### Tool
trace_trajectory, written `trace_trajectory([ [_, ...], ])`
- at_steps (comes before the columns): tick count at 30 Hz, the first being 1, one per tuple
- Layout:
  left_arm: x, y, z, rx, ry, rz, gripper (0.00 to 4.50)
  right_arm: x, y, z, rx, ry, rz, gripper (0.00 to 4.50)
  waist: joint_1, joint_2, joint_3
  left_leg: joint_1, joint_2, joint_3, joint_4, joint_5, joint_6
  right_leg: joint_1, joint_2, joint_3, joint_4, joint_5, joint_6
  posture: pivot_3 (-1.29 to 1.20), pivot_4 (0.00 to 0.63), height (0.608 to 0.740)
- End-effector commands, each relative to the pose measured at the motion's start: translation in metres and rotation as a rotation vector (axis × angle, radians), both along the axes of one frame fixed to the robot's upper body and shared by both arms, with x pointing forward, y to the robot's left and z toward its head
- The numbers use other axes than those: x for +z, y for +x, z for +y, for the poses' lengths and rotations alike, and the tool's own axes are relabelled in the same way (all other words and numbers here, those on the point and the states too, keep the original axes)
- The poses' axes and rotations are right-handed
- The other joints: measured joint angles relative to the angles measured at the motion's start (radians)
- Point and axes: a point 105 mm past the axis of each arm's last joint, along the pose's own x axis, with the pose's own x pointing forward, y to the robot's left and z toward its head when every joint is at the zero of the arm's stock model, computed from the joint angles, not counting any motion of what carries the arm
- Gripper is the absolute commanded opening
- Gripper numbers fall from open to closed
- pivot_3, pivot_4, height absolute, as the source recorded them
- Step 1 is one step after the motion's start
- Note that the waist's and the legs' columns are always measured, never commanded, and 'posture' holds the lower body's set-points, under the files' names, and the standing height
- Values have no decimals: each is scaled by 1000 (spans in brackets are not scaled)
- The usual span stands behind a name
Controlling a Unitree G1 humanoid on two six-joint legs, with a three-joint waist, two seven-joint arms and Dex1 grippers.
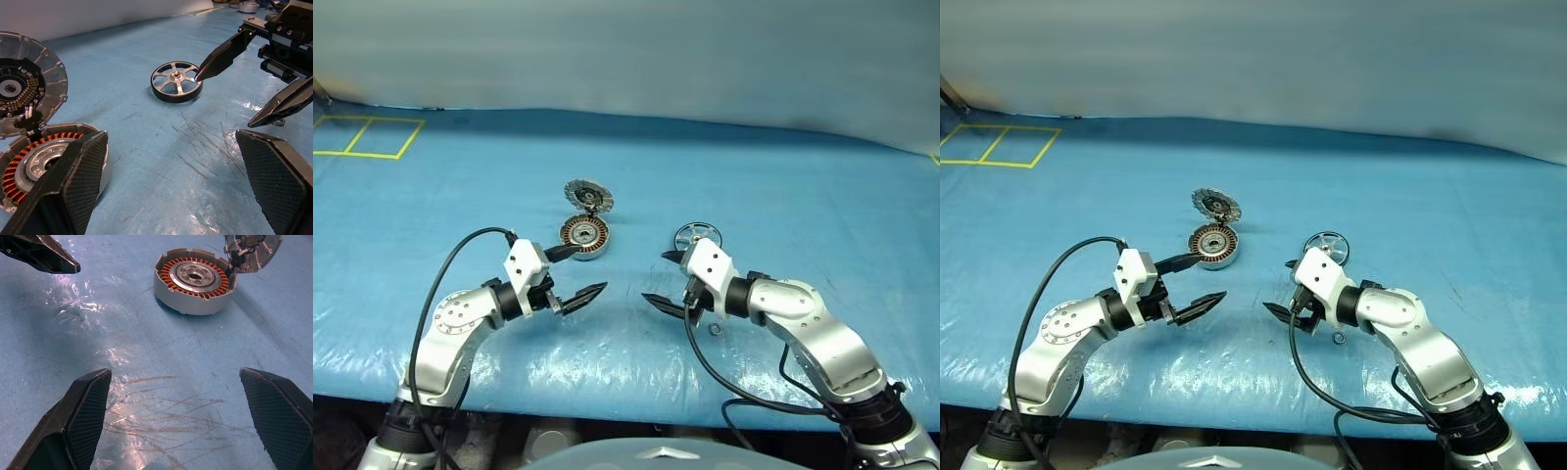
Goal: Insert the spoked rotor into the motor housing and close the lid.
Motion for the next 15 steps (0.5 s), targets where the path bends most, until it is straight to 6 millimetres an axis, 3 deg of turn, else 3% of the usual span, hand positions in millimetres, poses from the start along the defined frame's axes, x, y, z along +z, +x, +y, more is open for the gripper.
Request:
trace_trajectory([
  [1,11,-2,3,27,-18,-54,4478,11,4,7,42,5,-52,4389,-1,0,0,0,0,0,0,0,0,0,0,0,0,0,0,0,150,740],
  [8,10,-2,19,114,-13,-61,4478,24,18,28,125,7,-119,4389,-3,0,0,0,0,0,0,0,0,0,0,0,0,0,-1,0,150,740],
  [15,13,-4,42,217,4,-76,4478,30,48,80,304,-153,-277,4389,-14,0,0,1,1,0,-1,1,-1,-1,0,0,1,2,-3,0,150,740],
])
